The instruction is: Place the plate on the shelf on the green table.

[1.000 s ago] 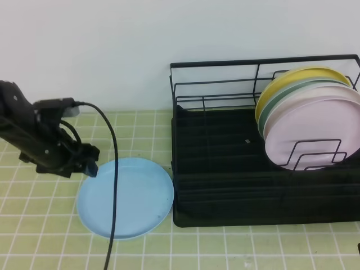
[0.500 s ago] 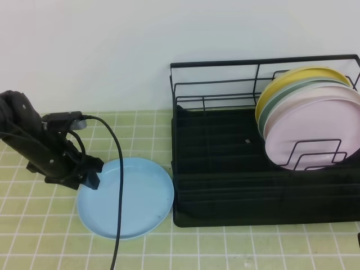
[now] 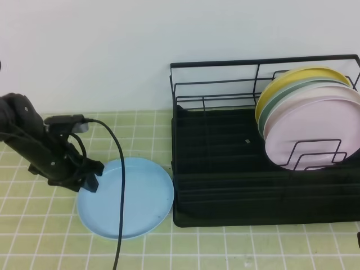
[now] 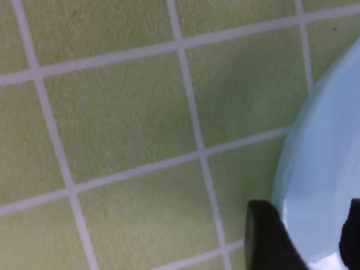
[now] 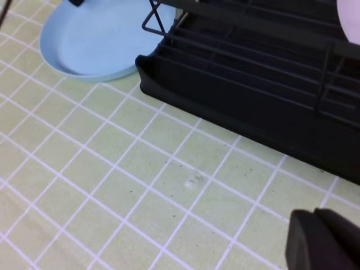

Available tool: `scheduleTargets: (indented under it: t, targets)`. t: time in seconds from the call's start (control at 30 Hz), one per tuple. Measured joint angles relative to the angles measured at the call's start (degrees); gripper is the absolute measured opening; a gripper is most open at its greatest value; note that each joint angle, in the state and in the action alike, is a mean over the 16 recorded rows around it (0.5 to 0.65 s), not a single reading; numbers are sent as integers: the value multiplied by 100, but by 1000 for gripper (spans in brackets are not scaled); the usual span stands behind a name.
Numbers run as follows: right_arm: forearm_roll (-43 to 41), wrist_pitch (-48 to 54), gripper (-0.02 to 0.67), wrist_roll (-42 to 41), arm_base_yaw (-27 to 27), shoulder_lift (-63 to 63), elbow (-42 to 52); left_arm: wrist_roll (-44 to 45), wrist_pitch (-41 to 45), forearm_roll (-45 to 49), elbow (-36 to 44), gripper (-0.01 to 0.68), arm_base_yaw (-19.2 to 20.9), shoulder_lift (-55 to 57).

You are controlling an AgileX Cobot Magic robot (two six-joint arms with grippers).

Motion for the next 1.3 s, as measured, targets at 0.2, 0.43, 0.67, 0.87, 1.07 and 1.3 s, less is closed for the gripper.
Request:
scheduleTargets:
  t: [0.2,0.43,0.67,0.87,1.07,1.3]
  targets:
    - [15,-4,0,0,0,0,0,37,-3,-33,0,247,0,97]
    - [21,-16,0,0,0,0,0,61,1,-59,3,148,-1,112]
    - [221,-76,0,0,0,0,0,99,64,80,-76,43,15,6]
    - [787,-157,0,-12,0,0,0,130,87,257,-244,8,102,-352]
    - [1763,-240,0,-232,0,0,0,172,9,279,-424,4,334,-1008]
    - [3066,57,-1,-1355,1,0,-31,708,-242,-432,-512,4,466,-1945]
